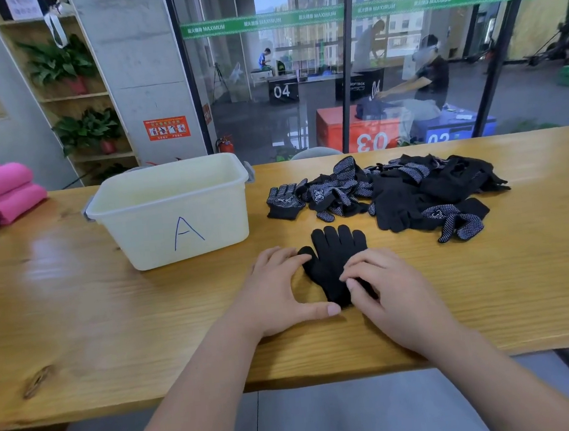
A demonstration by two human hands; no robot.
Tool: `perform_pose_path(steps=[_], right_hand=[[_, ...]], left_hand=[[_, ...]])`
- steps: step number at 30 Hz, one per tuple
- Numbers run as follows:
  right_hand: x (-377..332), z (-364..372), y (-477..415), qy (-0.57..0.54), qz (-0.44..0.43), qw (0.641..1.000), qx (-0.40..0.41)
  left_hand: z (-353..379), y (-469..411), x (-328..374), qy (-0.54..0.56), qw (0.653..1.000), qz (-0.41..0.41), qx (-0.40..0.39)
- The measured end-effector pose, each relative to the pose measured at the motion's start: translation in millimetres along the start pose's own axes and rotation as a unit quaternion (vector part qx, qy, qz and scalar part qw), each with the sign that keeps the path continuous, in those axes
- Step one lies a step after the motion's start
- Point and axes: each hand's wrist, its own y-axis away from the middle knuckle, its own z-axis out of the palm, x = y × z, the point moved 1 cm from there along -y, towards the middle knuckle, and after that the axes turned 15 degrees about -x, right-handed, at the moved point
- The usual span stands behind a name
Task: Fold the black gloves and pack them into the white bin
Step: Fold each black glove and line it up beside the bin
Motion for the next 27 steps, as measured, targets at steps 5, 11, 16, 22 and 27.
perform_pose_path(steps=[5, 11, 16, 22, 27], right_hand=[[15, 1, -12, -0.015, 0.091, 0.99, -0.107], [23, -10, -52, 0.124, 0.169, 0.964, -0.161], [25, 4, -83, 0.099, 0.162, 0.942, -0.277], [12, 27, -110, 0.12, 0.13, 0.954, -0.241], [17, 46, -120, 0.115, 0.17, 0.935, -0.289]], left_hand=[[0, -3, 4, -0.007, 1.0, -0.007, 0.025], [2, -5, 9, -0.085, 0.995, -0.026, 0.049], [2, -5, 7, -0.075, 0.996, -0.02, 0.044], [1, -6, 4, -0.031, 0.998, -0.006, 0.056], [-4, -4, 1, 0.011, 0.992, -0.023, 0.123]])
